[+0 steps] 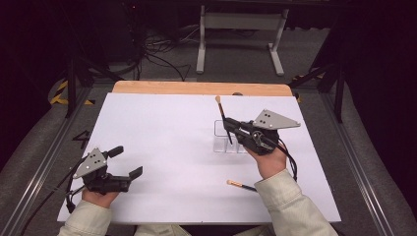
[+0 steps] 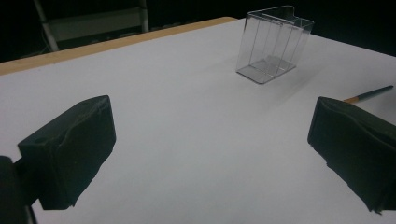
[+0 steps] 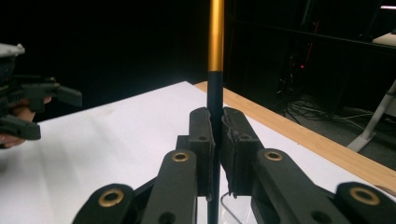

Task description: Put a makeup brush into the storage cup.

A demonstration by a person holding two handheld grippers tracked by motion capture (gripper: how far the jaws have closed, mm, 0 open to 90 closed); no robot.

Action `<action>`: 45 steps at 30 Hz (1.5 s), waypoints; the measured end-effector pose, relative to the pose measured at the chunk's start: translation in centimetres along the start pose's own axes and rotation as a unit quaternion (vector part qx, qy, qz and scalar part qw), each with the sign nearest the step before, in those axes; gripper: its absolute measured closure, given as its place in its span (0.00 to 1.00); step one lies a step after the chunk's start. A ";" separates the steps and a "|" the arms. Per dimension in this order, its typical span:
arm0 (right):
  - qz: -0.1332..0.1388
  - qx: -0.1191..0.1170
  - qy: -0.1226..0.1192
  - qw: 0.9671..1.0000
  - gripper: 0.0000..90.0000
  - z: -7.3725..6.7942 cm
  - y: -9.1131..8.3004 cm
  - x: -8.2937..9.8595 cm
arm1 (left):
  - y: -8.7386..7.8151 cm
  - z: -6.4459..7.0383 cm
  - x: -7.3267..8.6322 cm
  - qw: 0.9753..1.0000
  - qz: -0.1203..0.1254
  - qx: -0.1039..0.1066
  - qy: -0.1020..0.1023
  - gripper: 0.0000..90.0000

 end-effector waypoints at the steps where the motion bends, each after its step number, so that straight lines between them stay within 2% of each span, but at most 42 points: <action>1: 0.002 0.000 0.004 1.000 0.92 0.1 -0.1 0.0 | 0.0 0.0 0.0 1.000 0.000 0.000 0.000 0.02; 3: 0.014 0.002 0.009 1.000 0.92 0.5 -0.2 0.1 | 0.0 0.0 0.0 1.000 0.000 0.000 0.000 0.02; 6: 0.029 0.015 -0.005 0.999 0.92 0.9 -0.3 0.4 | 0.0 0.0 0.0 1.000 0.000 0.000 0.000 0.02; 14: 0.043 0.026 0.018 0.999 0.92 2.2 -0.6 1.0 | 0.0 0.0 0.0 1.000 -0.001 0.000 0.001 0.02; 23: 0.057 0.040 0.019 0.997 0.92 2.9 -0.6 1.0 | 0.0 0.0 0.0 1.000 0.000 0.001 0.000 0.02; 27: 0.074 0.042 0.035 0.996 0.92 3.4 -0.7 0.9 | 0.0 0.0 0.0 1.000 0.000 0.000 0.000 0.02; 35: 0.075 0.062 0.029 0.995 0.92 4.0 -0.5 1.1 | 0.0 0.0 0.0 1.000 0.000 0.000 0.000 0.02; 45: 0.089 0.070 0.038 0.993 0.92 5.2 -0.3 1.3 | 0.1 0.0 0.0 1.000 0.000 0.002 -0.001 0.02</action>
Point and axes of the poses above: each handheld gripper's, and its own axes: y roughly forward along the jaws, x roughly out of its underside, z roughly to its right, the point moved 4 cm from there along y, roughly forward along the jaws, and after that the axes turned 2 degrees about -z, right-handed, at the moved point
